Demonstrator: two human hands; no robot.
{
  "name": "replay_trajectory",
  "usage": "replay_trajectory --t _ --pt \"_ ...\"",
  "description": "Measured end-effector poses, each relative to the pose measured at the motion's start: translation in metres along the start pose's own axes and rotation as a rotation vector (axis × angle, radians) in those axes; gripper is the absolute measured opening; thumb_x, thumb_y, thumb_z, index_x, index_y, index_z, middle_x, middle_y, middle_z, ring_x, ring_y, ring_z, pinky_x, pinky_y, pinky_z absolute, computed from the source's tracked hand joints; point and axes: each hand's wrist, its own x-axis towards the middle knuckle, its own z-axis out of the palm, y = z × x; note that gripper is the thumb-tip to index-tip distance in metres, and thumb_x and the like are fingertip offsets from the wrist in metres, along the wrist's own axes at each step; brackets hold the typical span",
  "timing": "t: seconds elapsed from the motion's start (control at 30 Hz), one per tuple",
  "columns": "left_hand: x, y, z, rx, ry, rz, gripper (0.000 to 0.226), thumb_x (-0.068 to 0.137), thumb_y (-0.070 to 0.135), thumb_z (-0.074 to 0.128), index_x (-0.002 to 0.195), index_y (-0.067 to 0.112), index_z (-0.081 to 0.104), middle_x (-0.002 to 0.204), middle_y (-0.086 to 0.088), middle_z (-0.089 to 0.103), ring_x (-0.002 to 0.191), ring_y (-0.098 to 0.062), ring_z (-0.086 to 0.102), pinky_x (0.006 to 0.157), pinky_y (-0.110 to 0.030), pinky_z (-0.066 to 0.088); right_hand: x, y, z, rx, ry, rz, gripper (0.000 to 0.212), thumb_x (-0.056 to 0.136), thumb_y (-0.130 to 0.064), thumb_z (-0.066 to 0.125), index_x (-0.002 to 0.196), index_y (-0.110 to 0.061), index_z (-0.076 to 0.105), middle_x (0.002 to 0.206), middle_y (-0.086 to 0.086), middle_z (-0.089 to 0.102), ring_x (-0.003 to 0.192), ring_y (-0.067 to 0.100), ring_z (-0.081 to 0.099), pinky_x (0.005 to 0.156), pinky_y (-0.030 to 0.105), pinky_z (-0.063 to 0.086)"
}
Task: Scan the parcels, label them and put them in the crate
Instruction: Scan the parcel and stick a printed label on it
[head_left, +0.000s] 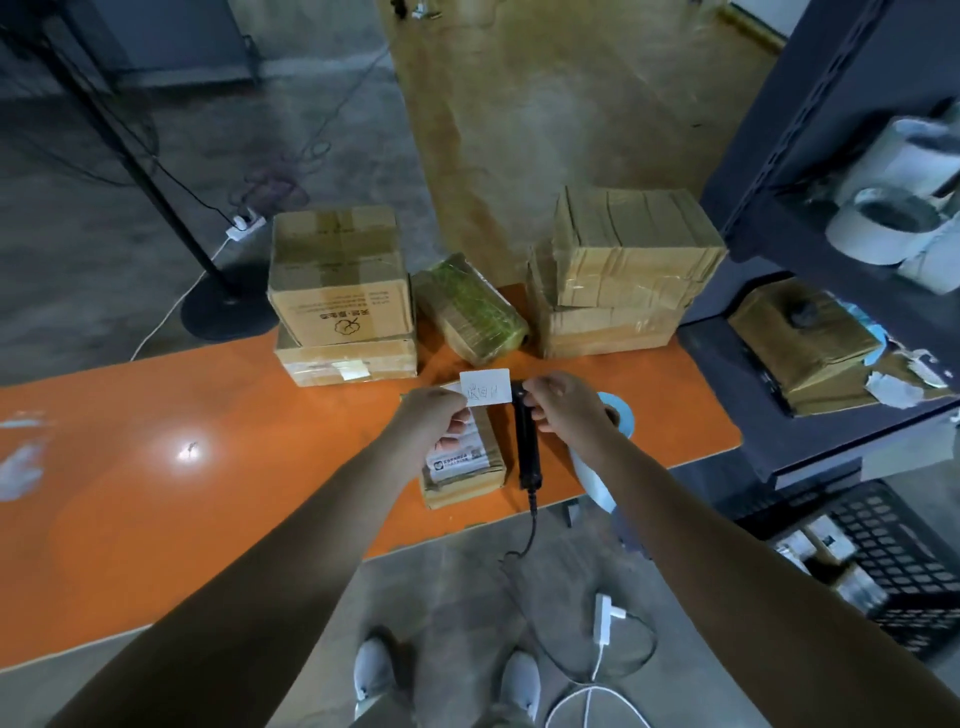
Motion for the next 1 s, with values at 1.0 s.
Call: replay_trajectory --t 1.0 --pt "-0.006 -0.082 -0.032 -0.026 0.13 -0.179 0.019 0.084 0.012 0.059 0.07 0.003 0.069 0.056 -0.003 0.068 0.037 -0.01 0.034 0.036 -0.015 0.021 -0.026 0.023 0.084 -0.613 0.027 -0.111 0.018 0.1 -0.027 0.048 0.091 -0.017 0.059 0.074 -0.004 0.059 0.068 0.014 0.057 0.053 0.026 0.038"
